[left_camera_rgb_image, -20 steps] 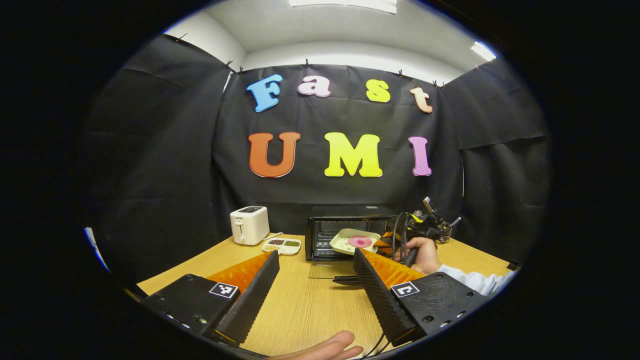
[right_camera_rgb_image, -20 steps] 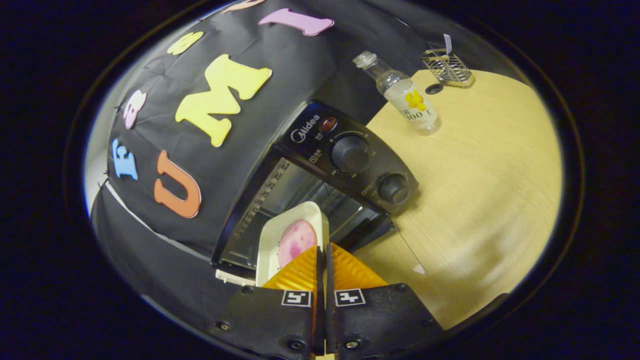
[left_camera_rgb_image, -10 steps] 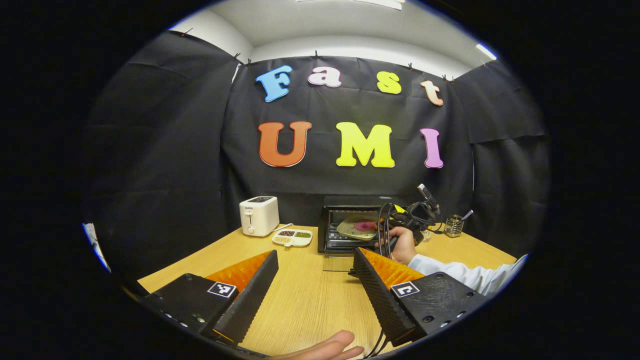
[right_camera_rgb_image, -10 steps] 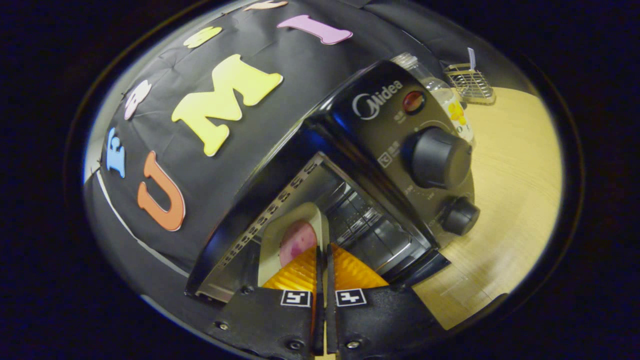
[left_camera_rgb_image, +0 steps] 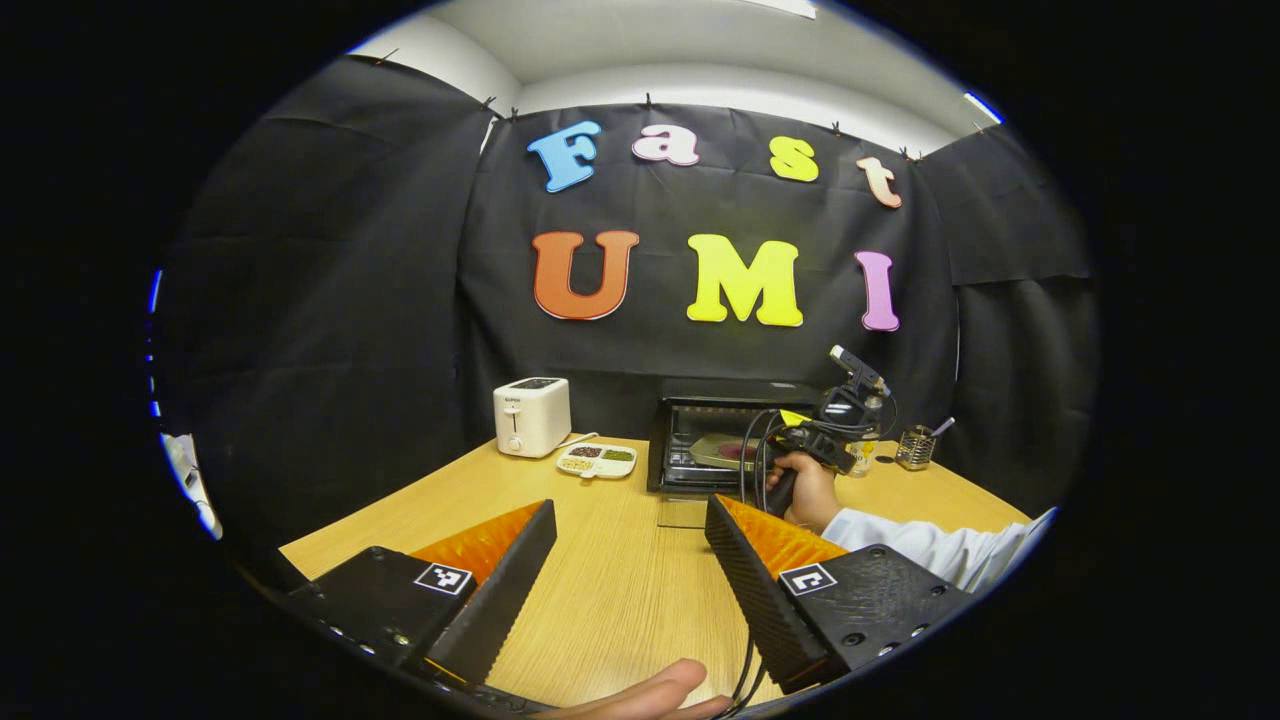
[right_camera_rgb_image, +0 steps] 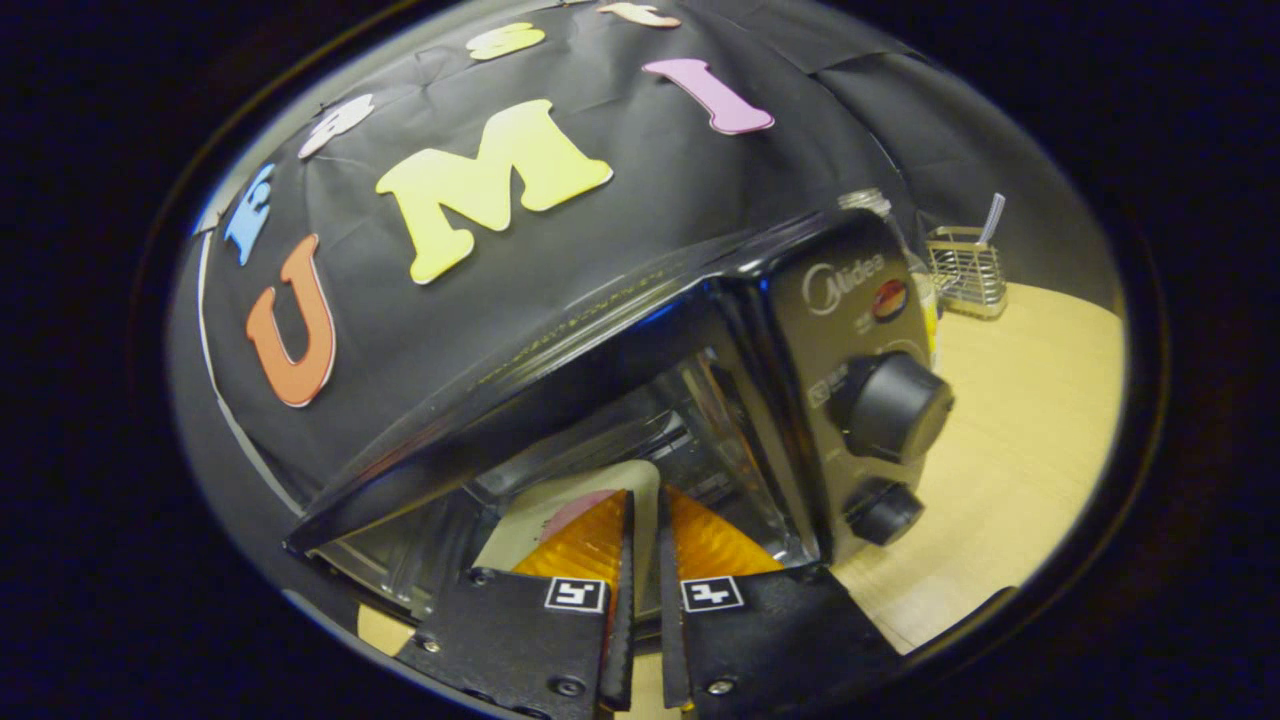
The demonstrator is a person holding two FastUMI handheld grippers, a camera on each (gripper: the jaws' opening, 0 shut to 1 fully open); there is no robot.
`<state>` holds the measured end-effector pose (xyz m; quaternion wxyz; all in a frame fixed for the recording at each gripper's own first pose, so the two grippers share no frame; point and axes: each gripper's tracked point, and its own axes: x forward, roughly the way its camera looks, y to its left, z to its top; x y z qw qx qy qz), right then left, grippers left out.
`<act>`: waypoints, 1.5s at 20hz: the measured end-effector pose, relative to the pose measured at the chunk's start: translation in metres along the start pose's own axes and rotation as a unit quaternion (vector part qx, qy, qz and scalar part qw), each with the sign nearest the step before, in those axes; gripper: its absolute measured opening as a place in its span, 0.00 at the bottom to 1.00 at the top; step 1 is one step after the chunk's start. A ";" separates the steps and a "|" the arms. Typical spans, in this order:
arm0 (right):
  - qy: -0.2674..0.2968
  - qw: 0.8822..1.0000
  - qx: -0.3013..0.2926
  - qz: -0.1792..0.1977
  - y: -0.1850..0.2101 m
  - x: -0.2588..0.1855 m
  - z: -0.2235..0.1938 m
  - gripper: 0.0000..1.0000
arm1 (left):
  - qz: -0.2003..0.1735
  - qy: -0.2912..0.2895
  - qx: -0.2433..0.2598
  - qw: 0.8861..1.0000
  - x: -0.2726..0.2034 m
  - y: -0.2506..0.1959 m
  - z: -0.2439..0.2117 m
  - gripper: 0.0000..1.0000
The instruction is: Open the electric oven with the left hand, put the food in, and close the electric oven.
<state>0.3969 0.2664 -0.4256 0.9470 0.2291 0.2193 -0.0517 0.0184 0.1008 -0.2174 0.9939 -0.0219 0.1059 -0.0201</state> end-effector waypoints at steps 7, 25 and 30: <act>-0.026 0.996 -0.066 0.062 -0.002 -0.086 0.005 0.46 | -0.001 -0.003 0.005 1.000 -0.022 -0.016 0.009 0.95; -0.157 0.959 -0.217 0.099 -0.095 -0.354 0.141 1.00 | -0.006 0.003 0.005 1.000 -0.017 -0.042 0.034 0.95; -0.152 0.960 -0.215 0.096 -0.124 -0.409 0.167 0.96 | -0.050 0.025 0.005 0.998 0.028 -0.073 0.009 0.95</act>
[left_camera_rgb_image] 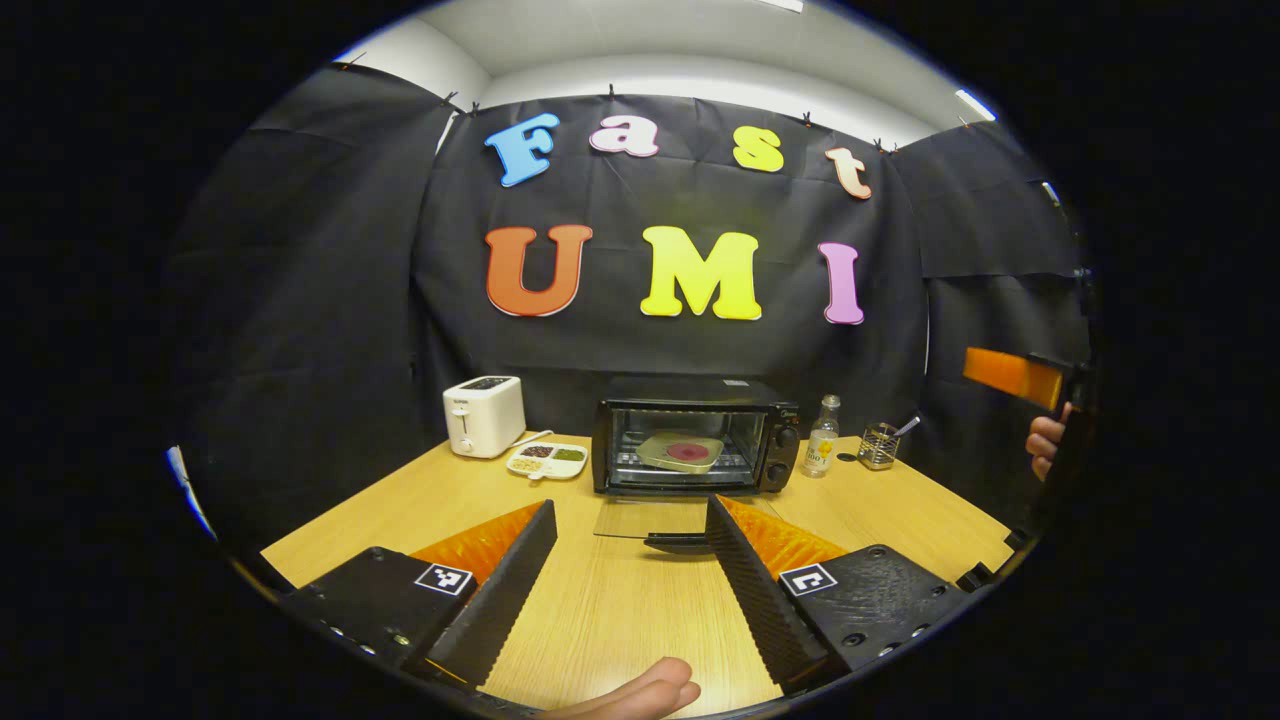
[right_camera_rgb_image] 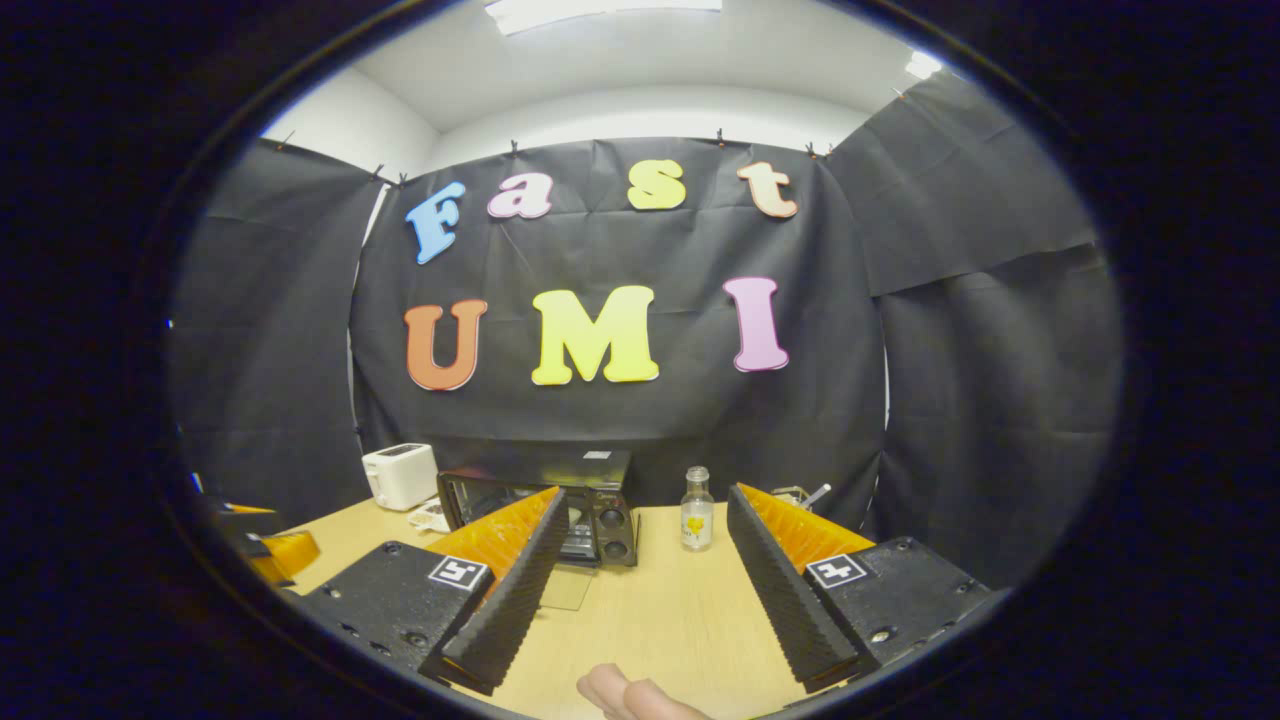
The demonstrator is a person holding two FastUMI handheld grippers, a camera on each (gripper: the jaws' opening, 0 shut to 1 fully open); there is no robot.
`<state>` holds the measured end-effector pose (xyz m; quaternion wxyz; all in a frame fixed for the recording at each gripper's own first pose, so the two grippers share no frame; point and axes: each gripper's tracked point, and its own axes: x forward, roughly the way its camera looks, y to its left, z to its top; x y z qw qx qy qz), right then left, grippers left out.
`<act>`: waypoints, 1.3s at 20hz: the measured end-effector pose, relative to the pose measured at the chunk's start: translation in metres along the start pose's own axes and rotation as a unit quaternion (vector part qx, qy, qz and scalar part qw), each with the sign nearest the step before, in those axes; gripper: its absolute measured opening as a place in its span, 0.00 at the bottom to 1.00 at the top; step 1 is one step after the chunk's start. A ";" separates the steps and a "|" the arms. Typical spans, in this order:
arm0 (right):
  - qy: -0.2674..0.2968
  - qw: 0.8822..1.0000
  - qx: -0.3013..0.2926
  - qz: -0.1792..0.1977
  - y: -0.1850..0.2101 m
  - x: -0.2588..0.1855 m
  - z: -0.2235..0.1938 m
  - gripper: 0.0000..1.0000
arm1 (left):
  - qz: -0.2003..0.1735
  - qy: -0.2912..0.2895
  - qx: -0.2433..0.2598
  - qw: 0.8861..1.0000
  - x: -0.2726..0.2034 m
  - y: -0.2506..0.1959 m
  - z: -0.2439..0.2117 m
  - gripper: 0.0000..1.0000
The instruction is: Open the electric oven with the left hand, put the food in, and close the electric oven.
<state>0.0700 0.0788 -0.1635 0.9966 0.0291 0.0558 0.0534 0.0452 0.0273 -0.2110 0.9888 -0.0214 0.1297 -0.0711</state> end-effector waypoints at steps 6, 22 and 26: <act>-0.042 0.999 -0.013 -0.008 -0.028 -0.051 0.031 0.96 | -0.071 0.061 0.003 0.996 0.082 -0.046 -0.064 0.96; -0.055 0.998 0.002 -0.037 -0.079 -0.063 0.021 0.96 | -0.050 0.185 0.010 0.981 0.160 -0.064 -0.157 0.96; -0.056 0.998 0.000 -0.031 -0.073 -0.068 0.022 1.00 | -0.046 0.203 0.010 0.978 0.162 -0.064 -0.158 0.94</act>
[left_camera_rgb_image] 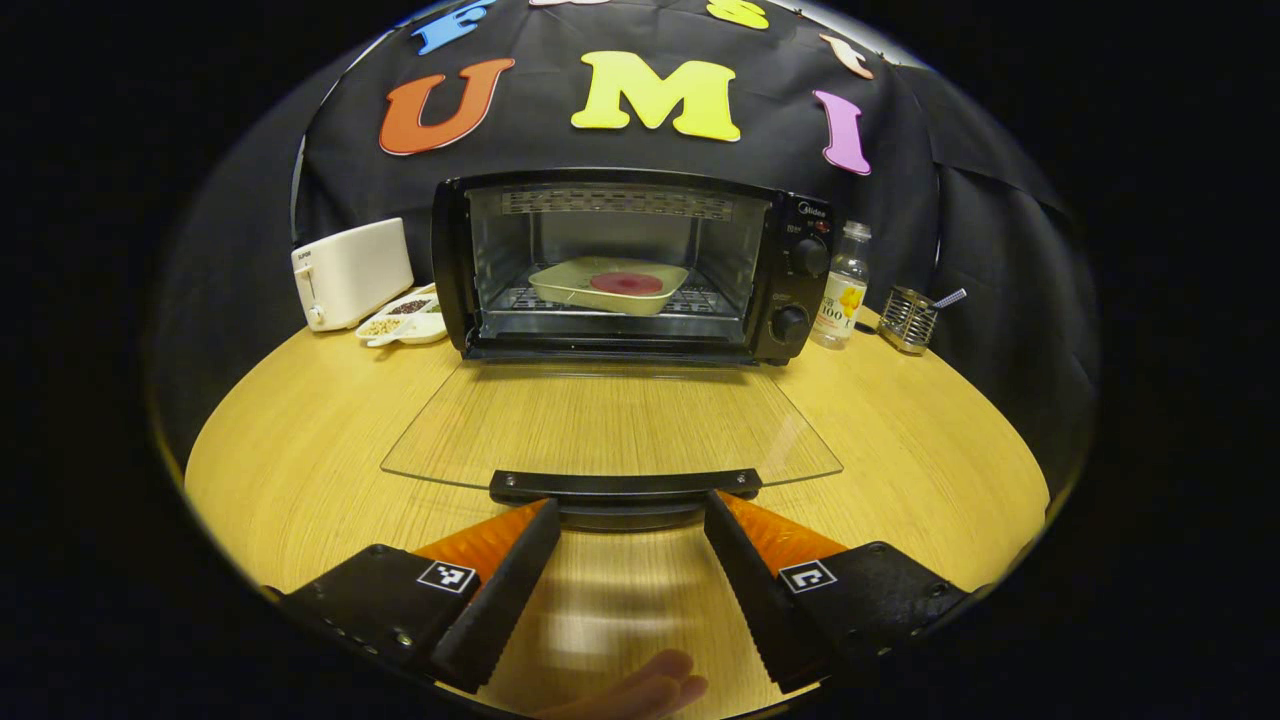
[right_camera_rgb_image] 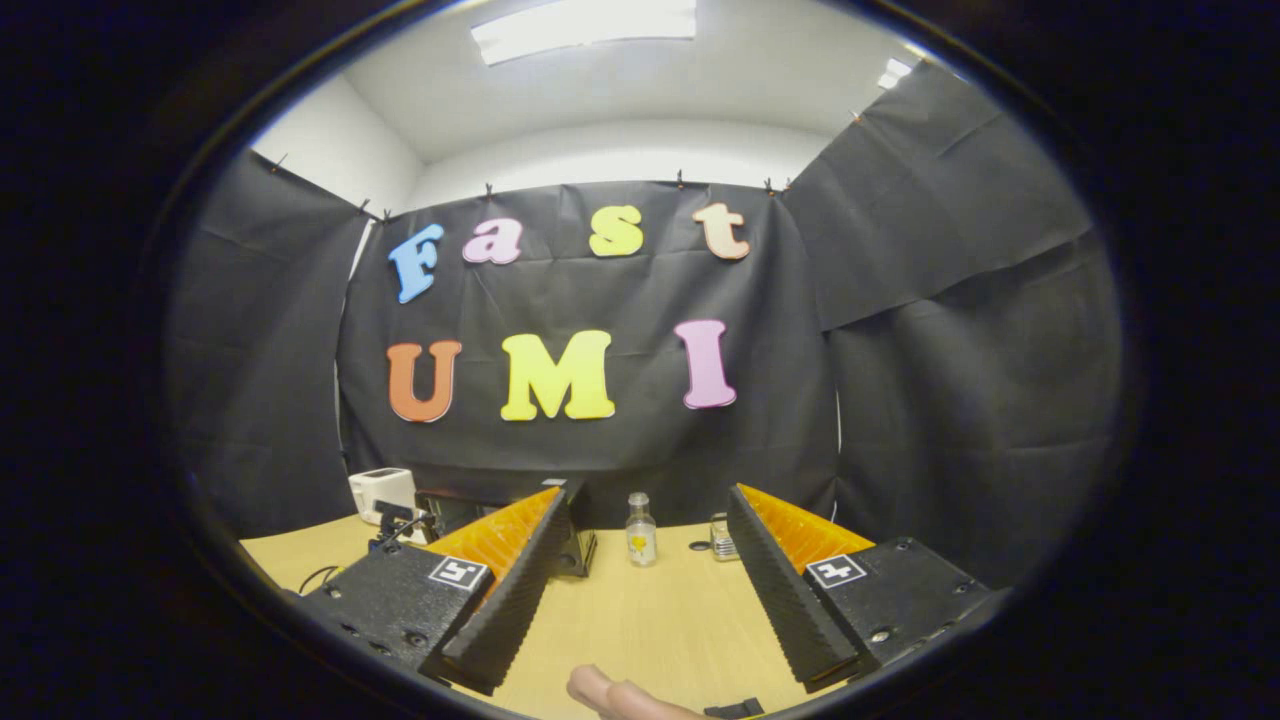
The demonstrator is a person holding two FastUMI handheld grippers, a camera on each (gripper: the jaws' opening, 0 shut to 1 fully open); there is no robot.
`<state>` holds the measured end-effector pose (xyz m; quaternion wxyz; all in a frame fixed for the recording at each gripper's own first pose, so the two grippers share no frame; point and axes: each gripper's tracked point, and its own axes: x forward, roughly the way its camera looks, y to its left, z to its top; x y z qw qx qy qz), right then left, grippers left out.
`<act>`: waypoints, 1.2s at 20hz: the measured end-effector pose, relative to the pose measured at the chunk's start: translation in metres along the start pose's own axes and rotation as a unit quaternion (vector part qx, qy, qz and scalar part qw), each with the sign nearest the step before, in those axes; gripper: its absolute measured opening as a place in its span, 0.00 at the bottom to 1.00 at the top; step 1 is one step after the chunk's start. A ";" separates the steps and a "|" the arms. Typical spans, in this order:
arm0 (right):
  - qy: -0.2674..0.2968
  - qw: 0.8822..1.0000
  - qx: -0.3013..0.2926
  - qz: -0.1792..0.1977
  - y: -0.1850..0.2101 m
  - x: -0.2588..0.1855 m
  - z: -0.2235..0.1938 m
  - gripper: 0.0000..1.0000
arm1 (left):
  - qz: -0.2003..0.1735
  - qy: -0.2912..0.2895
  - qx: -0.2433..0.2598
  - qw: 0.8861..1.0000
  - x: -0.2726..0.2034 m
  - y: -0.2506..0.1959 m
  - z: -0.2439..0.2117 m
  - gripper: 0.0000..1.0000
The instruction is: Open the electric oven with the left hand, put the food in, and close the electric oven.
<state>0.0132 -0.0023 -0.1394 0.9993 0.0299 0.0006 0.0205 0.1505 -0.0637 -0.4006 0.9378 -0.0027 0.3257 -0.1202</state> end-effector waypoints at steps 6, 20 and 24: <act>0.002 1.000 -0.006 -0.004 0.007 -0.002 0.005 1.00 | -0.009 0.002 0.017 1.000 -0.003 -0.002 0.001 0.94; 0.013 1.000 -0.010 0.000 0.010 0.002 -0.002 1.00 | 0.002 -0.083 0.017 0.996 -0.022 0.012 0.092 0.94; 0.018 1.000 -0.009 0.003 0.004 0.010 -0.012 1.00 | -0.016 -0.091 -0.002 0.996 -0.011 0.019 0.116 0.98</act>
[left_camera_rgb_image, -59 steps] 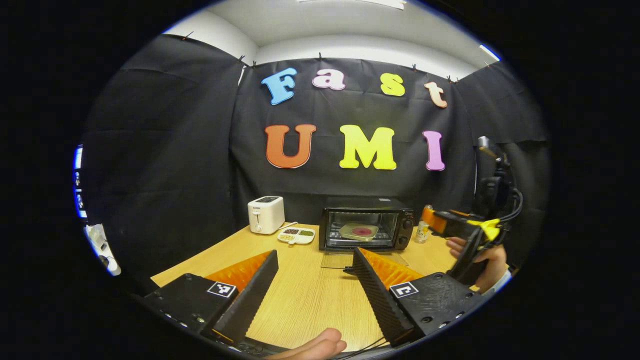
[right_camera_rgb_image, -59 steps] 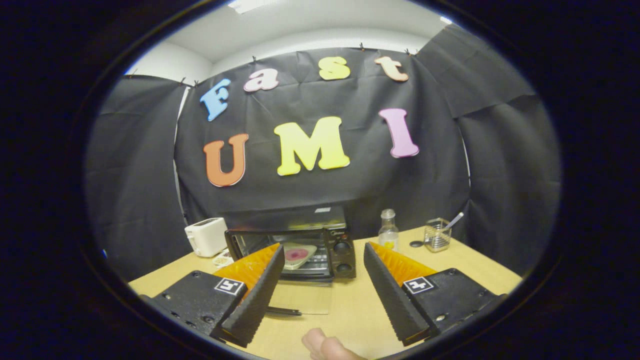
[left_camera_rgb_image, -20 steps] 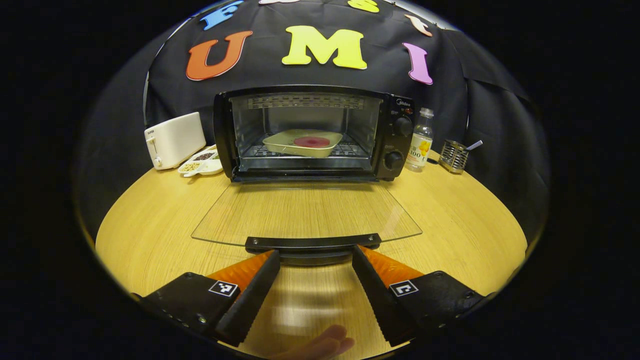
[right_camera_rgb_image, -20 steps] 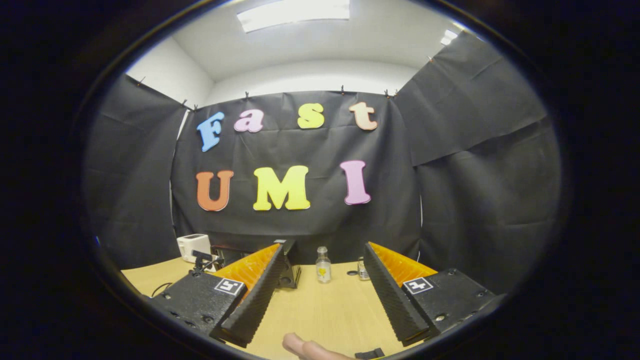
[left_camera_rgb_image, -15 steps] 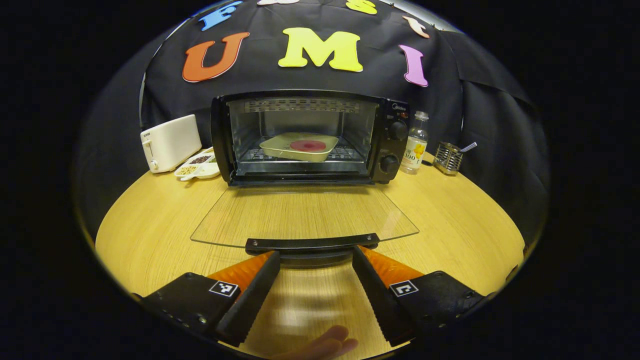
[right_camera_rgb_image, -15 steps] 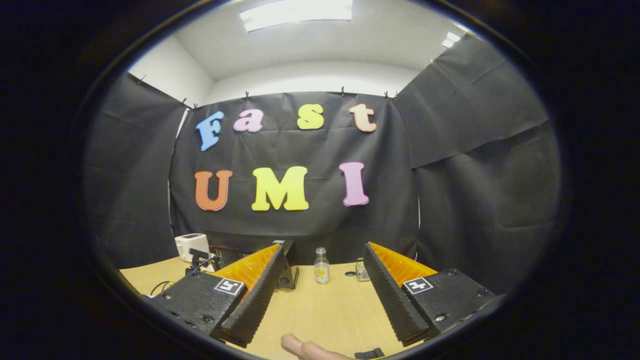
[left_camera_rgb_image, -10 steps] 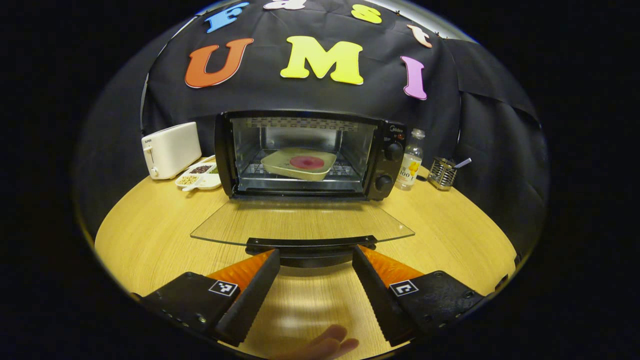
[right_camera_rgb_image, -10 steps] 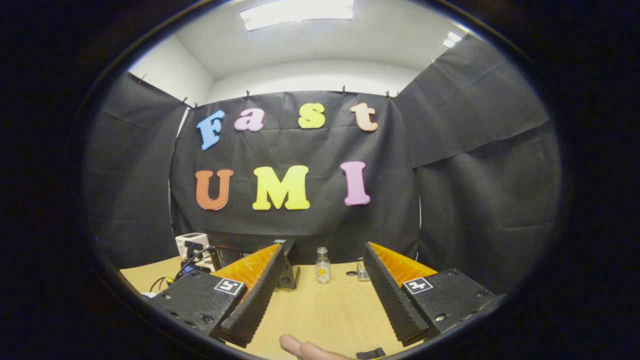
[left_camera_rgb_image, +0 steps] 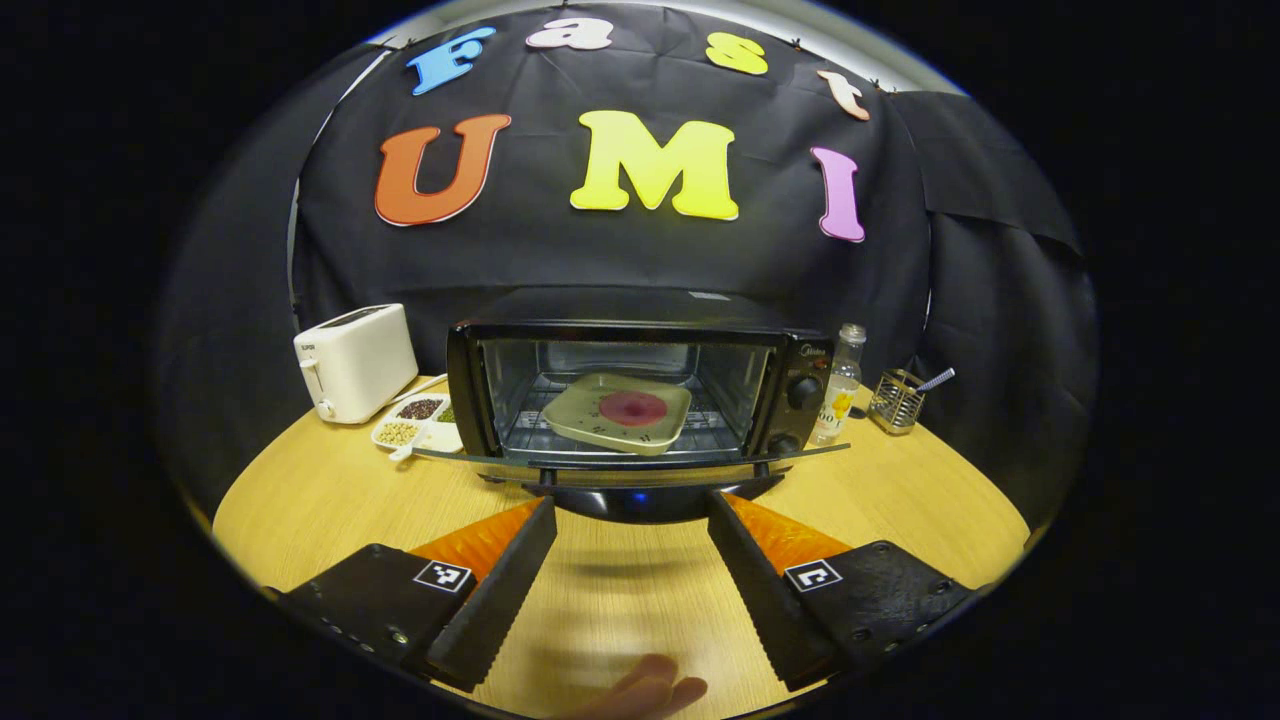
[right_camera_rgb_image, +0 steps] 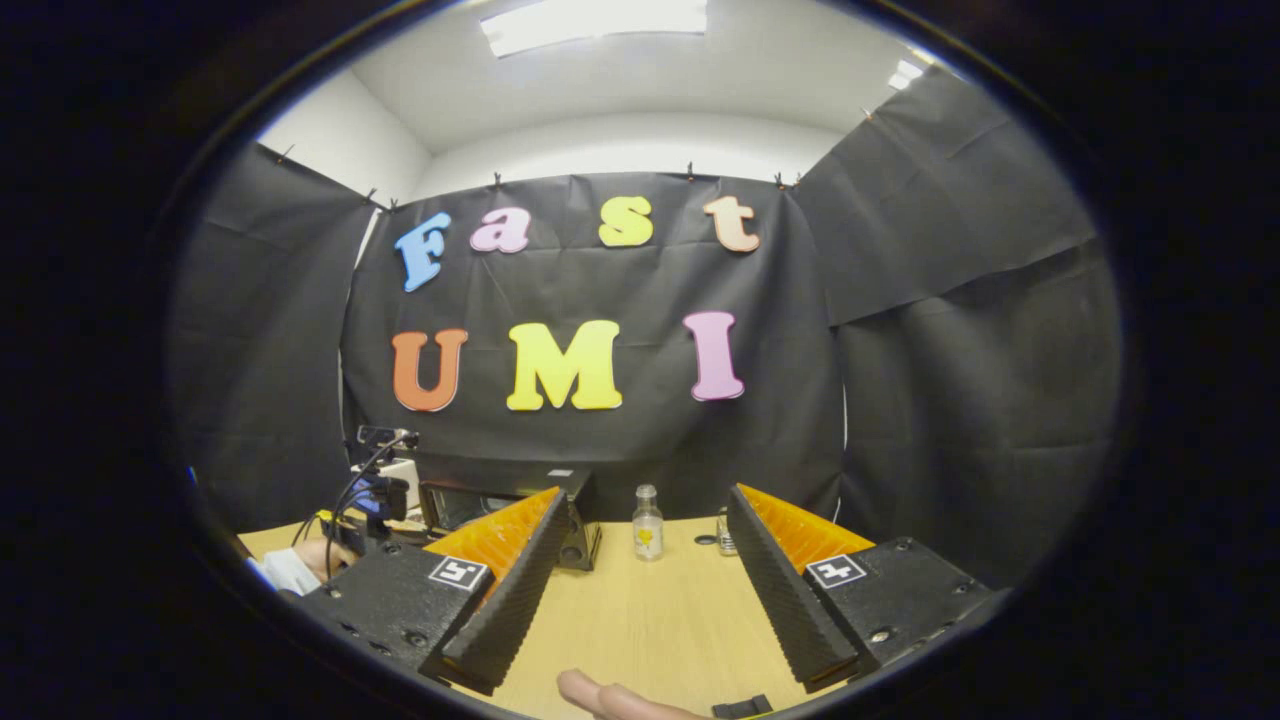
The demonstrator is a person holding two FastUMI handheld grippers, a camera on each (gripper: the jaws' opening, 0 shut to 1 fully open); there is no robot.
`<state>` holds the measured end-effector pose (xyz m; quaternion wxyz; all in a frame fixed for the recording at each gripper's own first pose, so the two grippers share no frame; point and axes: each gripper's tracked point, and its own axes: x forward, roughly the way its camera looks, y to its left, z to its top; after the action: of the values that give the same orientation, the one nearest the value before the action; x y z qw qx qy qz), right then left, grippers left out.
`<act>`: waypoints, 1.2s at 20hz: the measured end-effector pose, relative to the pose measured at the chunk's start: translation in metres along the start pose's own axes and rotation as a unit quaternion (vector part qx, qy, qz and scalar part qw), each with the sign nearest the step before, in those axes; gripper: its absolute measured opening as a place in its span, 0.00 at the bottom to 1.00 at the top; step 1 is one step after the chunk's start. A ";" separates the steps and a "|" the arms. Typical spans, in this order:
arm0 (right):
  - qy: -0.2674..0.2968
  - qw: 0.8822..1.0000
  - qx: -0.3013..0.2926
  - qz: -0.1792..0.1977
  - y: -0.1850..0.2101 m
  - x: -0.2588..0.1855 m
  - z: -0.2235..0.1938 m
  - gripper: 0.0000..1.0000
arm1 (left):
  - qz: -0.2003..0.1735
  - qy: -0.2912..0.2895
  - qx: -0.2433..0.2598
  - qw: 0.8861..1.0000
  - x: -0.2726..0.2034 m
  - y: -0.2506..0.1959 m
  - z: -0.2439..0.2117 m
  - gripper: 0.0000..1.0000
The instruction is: Open the electric oven with the left hand, put the food in, and close the electric oven.
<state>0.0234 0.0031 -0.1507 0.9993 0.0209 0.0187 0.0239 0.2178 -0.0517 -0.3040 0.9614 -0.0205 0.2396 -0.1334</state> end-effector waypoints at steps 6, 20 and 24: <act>0.015 1.000 0.006 0.003 -0.007 0.023 -0.018 0.96 | 0.042 -0.003 0.018 0.999 0.032 0.025 0.017 0.98; 0.040 0.999 0.005 0.026 0.015 0.043 -0.044 1.00 | 0.054 -0.133 0.003 0.990 -0.099 0.006 0.081 0.95; 0.030 0.999 -0.009 0.011 0.014 0.023 -0.030 1.00 | 0.073 -0.154 0.001 0.985 -0.168 0.007 0.089 0.95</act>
<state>0.0451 0.0192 -0.1809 0.9981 0.0119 0.0478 0.0357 0.1183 -0.0026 -0.1497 0.9940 -0.0219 0.0893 -0.0586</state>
